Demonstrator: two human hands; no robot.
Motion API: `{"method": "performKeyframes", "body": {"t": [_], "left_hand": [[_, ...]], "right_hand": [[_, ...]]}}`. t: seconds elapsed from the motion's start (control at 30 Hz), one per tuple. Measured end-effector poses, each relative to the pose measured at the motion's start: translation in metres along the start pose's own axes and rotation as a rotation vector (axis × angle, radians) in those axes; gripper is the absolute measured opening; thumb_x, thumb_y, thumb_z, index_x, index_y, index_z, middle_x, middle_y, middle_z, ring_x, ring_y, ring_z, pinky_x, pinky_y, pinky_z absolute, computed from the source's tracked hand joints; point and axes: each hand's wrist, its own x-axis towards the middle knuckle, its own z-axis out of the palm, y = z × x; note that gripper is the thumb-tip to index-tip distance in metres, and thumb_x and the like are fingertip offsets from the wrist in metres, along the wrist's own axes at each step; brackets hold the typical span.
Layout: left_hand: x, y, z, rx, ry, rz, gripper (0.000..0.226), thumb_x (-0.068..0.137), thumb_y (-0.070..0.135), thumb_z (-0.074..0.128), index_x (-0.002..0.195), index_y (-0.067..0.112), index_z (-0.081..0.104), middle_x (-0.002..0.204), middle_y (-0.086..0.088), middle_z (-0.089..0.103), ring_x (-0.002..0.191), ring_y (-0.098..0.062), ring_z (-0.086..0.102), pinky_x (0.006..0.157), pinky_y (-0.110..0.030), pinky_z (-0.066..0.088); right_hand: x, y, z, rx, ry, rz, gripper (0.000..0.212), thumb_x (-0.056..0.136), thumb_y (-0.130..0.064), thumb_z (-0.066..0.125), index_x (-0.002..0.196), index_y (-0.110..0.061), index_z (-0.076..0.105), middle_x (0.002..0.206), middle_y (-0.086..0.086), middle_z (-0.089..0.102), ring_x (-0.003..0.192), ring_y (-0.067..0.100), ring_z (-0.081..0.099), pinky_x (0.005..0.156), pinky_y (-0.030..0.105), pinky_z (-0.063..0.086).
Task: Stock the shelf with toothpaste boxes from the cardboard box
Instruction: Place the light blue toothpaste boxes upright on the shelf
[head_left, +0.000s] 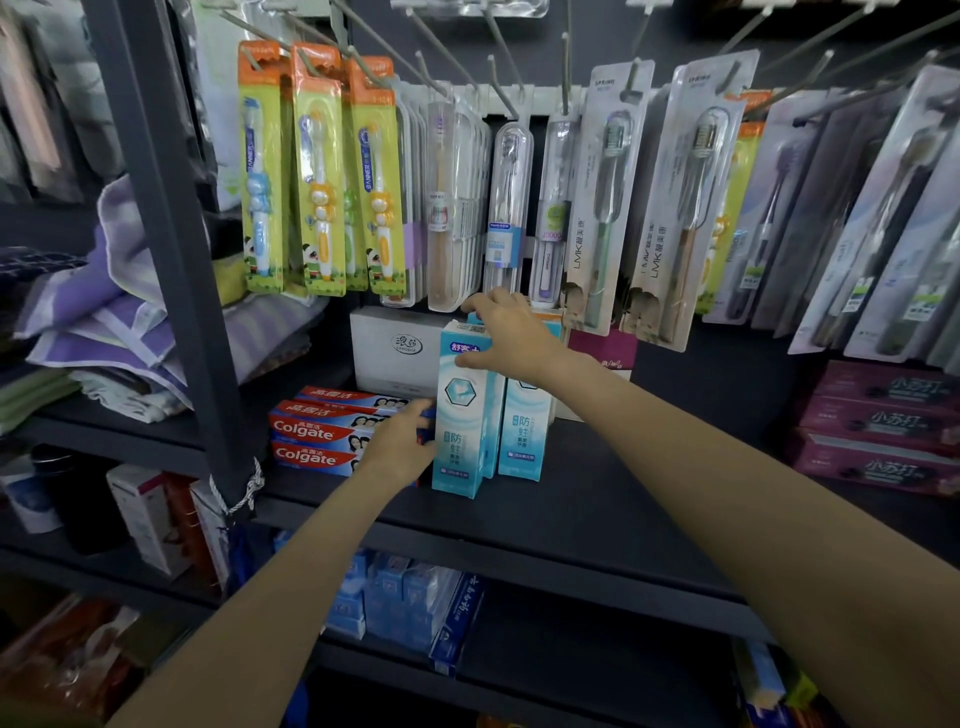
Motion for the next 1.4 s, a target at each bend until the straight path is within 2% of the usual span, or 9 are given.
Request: {"method": "performKeyframes", "body": {"t": [0.17, 0.3, 0.4, 0.5, 0.77, 0.93, 1.2, 1.3, 1.4], "left_hand": [[-0.002, 0.003, -0.001, -0.024, 0.026, 0.012, 0.047, 0.088, 0.005, 0.057, 0.132, 0.011, 0.043, 0.130, -0.011, 0.055, 0.120, -0.026, 0.052, 0.097, -0.041, 0.047], [-0.004, 0.006, 0.000, -0.014, 0.024, 0.024, 0.050, 0.088, 0.007, 0.058, 0.134, 0.012, 0.041, 0.131, -0.010, 0.055, 0.121, -0.026, 0.051, 0.098, -0.043, 0.046], [-0.005, 0.007, 0.002, -0.022, 0.006, 0.032, 0.049, 0.087, 0.003, 0.057, 0.134, 0.011, 0.042, 0.131, -0.010, 0.055, 0.122, -0.025, 0.050, 0.097, -0.037, 0.045], [-0.006, 0.007, 0.004, -0.011, -0.017, 0.036, 0.051, 0.087, 0.003, 0.057, 0.135, 0.012, 0.041, 0.132, -0.008, 0.054, 0.122, -0.023, 0.049, 0.093, -0.031, 0.043], [-0.003, 0.008, 0.008, 0.011, -0.018, 0.044, 0.054, 0.086, 0.007, 0.060, 0.136, 0.013, 0.039, 0.136, -0.009, 0.051, 0.125, -0.024, 0.048, 0.098, -0.036, 0.043], [-0.001, 0.012, 0.018, 0.052, -0.027, 0.039, 0.052, 0.086, 0.010, 0.063, 0.132, 0.012, 0.040, 0.136, -0.007, 0.050, 0.126, -0.024, 0.047, 0.099, -0.037, 0.042], [0.006, 0.008, 0.019, 0.109, 0.052, 0.020, 0.049, 0.086, 0.013, 0.062, 0.129, 0.010, 0.040, 0.133, -0.009, 0.053, 0.122, -0.026, 0.049, 0.094, -0.036, 0.041], [0.007, 0.005, 0.019, 0.105, 0.053, 0.005, 0.050, 0.086, 0.013, 0.063, 0.129, 0.009, 0.040, 0.132, -0.010, 0.053, 0.121, -0.027, 0.049, 0.094, -0.036, 0.041], [0.007, 0.002, 0.018, 0.134, 0.061, -0.021, 0.050, 0.084, 0.017, 0.065, 0.127, 0.009, 0.041, 0.130, -0.013, 0.054, 0.120, -0.030, 0.049, 0.095, -0.041, 0.044]], "right_hand": [[-0.005, -0.002, -0.001, 0.061, -0.058, -0.005, 0.073, 0.080, -0.028, 0.072, 0.139, -0.009, 0.034, 0.137, 0.014, 0.039, 0.125, 0.027, 0.040, 0.102, 0.034, 0.035], [-0.005, 0.001, -0.002, 0.098, -0.053, 0.003, 0.056, 0.080, -0.020, 0.072, 0.128, -0.009, 0.044, 0.130, 0.014, 0.049, 0.118, 0.027, 0.046, 0.093, 0.032, 0.038], [-0.003, 0.004, -0.003, 0.093, -0.054, 0.021, 0.051, 0.080, -0.019, 0.072, 0.123, -0.009, 0.046, 0.126, 0.013, 0.052, 0.116, 0.026, 0.048, 0.090, 0.034, 0.042], [-0.002, 0.003, -0.006, 0.053, -0.066, -0.006, 0.051, 0.081, -0.019, 0.072, 0.124, -0.010, 0.047, 0.128, 0.012, 0.052, 0.118, 0.026, 0.048, 0.093, 0.034, 0.041], [0.001, -0.004, -0.023, -0.029, -0.174, -0.003, 0.062, 0.080, -0.017, 0.072, 0.132, -0.007, 0.040, 0.132, 0.014, 0.048, 0.119, 0.027, 0.047, 0.090, 0.032, 0.042], [-0.006, -0.001, -0.028, 0.149, -0.270, 0.083, 0.055, 0.082, -0.006, 0.069, 0.130, -0.008, 0.042, 0.133, 0.014, 0.043, 0.085, 0.024, 0.058, 0.053, 0.018, 0.052], [-0.001, -0.001, -0.015, 0.181, -0.177, 0.070, 0.051, 0.082, -0.009, 0.069, 0.127, -0.007, 0.045, 0.132, 0.015, 0.045, 0.104, 0.029, 0.057, 0.070, 0.028, 0.053], [0.005, -0.004, -0.012, 0.088, -0.205, 0.041, 0.059, 0.080, -0.018, 0.072, 0.130, -0.009, 0.042, 0.133, 0.012, 0.047, 0.117, 0.027, 0.048, 0.088, 0.032, 0.042], [0.008, -0.007, -0.013, 0.073, -0.233, 0.039, 0.066, 0.080, -0.022, 0.073, 0.133, -0.007, 0.038, 0.134, 0.013, 0.047, 0.120, 0.027, 0.045, 0.093, 0.033, 0.039]]}}
